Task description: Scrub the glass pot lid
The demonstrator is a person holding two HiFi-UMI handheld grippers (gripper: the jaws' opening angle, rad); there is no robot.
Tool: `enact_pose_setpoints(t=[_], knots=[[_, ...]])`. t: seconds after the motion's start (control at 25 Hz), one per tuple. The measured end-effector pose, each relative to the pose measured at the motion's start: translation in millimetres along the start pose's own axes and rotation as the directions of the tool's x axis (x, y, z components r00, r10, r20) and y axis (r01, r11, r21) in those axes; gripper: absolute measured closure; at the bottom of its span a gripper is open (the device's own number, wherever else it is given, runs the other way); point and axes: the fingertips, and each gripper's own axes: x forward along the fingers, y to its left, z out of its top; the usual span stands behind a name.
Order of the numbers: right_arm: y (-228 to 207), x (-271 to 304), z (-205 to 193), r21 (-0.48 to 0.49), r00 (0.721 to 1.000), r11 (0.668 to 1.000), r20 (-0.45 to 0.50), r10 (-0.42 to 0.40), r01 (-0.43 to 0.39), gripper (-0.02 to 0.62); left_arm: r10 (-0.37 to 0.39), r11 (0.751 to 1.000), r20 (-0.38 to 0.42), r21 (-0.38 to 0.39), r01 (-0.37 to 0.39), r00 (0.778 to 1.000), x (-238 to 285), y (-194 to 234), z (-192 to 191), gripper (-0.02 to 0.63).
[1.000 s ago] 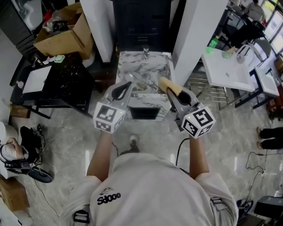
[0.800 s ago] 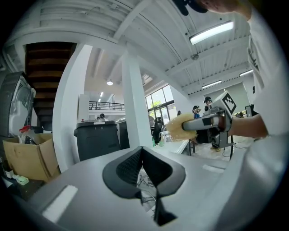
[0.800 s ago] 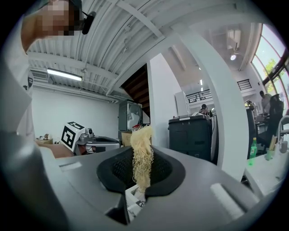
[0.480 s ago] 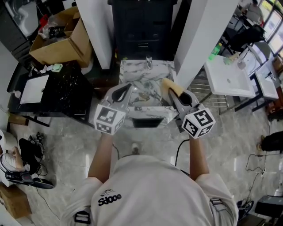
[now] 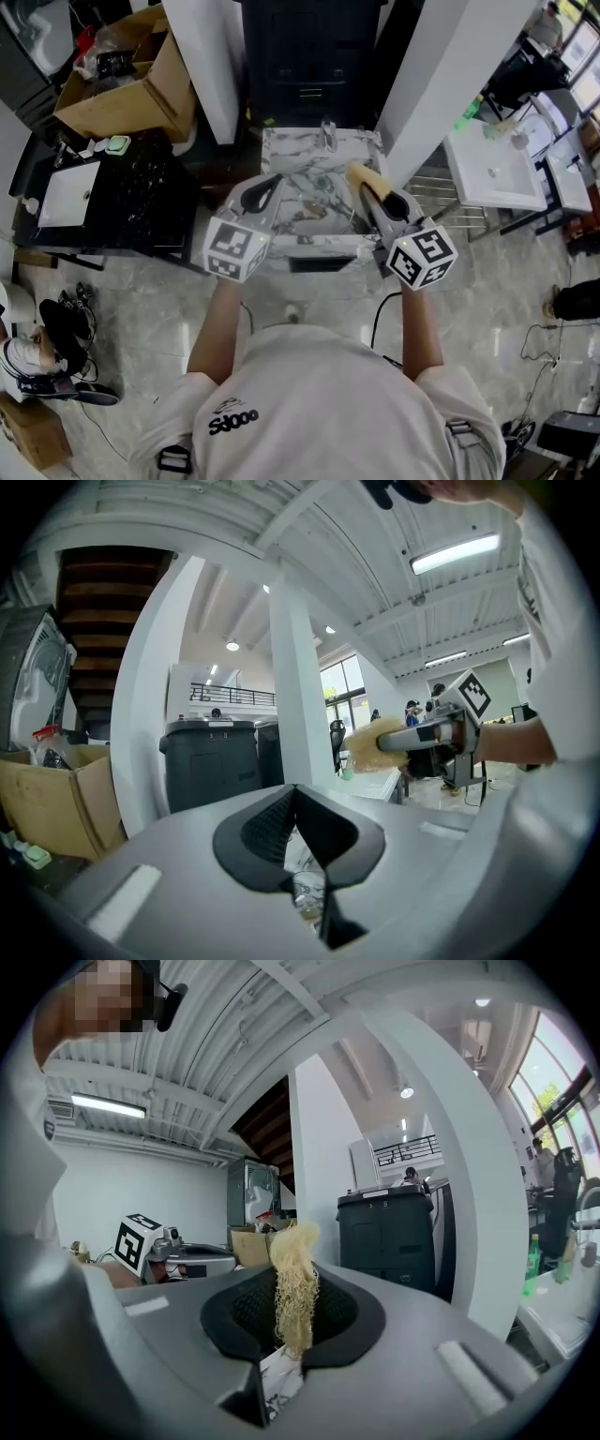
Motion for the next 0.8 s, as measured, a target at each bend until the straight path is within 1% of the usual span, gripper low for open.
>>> enact_pose_setpoints(t=[0.4, 0.6, 0.8], knots=[[-8, 42, -8, 0.004, 0.999, 0.999, -0.036, -0.040, 0.040, 0.546, -0.051, 0.999, -0.029, -0.002, 0.051, 0.998, 23, 34, -19, 0.597], [-6, 53, -11, 0.008, 0.998, 0.999, -0.046, -0.050, 0.051, 0.546, -0.086, 0.996, -0.042, -0.004, 0.085, 0.995, 30, 40, -25, 0.597], [-7, 63, -18, 0.002, 0.996, 0.998, -0.067, -0.059, 0.059, 0.546, -0.092, 0.996, -0.046, -0.006, 0.092, 0.995, 33, 45, -30, 0.597]])
